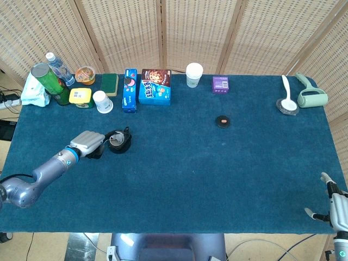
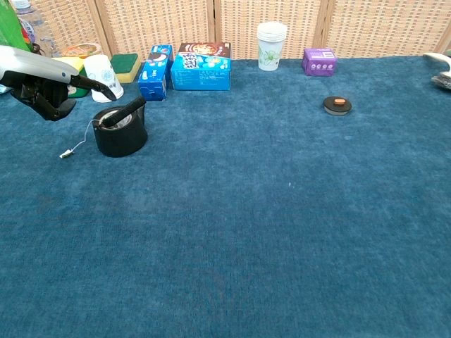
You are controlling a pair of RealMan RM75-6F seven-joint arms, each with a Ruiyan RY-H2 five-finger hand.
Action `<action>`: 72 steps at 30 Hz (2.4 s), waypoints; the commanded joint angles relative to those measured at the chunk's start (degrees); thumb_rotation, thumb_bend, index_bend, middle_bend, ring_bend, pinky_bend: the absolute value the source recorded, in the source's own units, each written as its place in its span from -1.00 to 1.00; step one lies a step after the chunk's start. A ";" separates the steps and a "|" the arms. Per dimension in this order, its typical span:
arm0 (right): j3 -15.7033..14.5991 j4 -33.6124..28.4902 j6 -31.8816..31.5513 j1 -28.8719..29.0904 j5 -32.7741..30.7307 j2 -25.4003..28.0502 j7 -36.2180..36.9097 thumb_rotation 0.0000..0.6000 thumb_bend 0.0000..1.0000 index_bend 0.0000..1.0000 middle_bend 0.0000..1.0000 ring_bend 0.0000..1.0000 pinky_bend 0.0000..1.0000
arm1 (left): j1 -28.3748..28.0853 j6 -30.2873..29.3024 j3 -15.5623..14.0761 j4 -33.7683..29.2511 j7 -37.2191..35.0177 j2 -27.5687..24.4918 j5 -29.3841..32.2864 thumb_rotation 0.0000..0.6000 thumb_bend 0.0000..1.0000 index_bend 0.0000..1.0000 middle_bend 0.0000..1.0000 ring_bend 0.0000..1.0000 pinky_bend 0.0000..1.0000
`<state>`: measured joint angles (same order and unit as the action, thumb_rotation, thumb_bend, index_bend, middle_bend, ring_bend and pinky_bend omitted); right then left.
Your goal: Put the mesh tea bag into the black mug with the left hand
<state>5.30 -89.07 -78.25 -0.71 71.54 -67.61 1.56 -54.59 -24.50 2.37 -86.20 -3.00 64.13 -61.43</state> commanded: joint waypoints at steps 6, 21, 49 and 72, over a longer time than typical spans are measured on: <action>-0.02 0.03 -0.46 -0.46 -0.20 0.15 0.23 1.00 -0.94 -0.82 -0.60 -0.30 -0.52 | -1.48 3.36 -0.50 3.78 -0.27 3.32 1.03 1.00 0.75 -1.00 1.00 1.00 0.90; 0.06 -0.04 -0.12 -0.41 -0.45 0.09 -0.04 1.00 -0.94 -0.82 -0.60 -0.30 -0.52 | -2.08 5.25 -2.03 6.26 -0.35 5.54 1.63 1.00 0.75 -1.00 1.00 1.00 0.90; 0.31 -0.94 0.30 0.70 0.73 0.08 -1.35 1.00 -0.94 -0.82 -0.60 -0.30 -0.52 | 5.37 -8.00 -0.13 -2.82 -3.88 -1.12 -4.46 1.00 0.68 -1.00 1.00 1.00 0.89; 1.53 -0.67 -5.12 5.03 11.65 -2.18 -2.62 1.00 -0.94 -0.69 -0.59 -0.40 -0.55 | 35.63 -53.81 -3.53 -11.95 -5.08 -3.76 -16.75 1.00 -0.04 -1.00 -0.13 -0.27 -0.12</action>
<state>6.88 -90.71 -81.85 4.04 81.33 -68.98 -1.99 -21.26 -75.99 -0.28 -97.06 -8.26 60.48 -77.21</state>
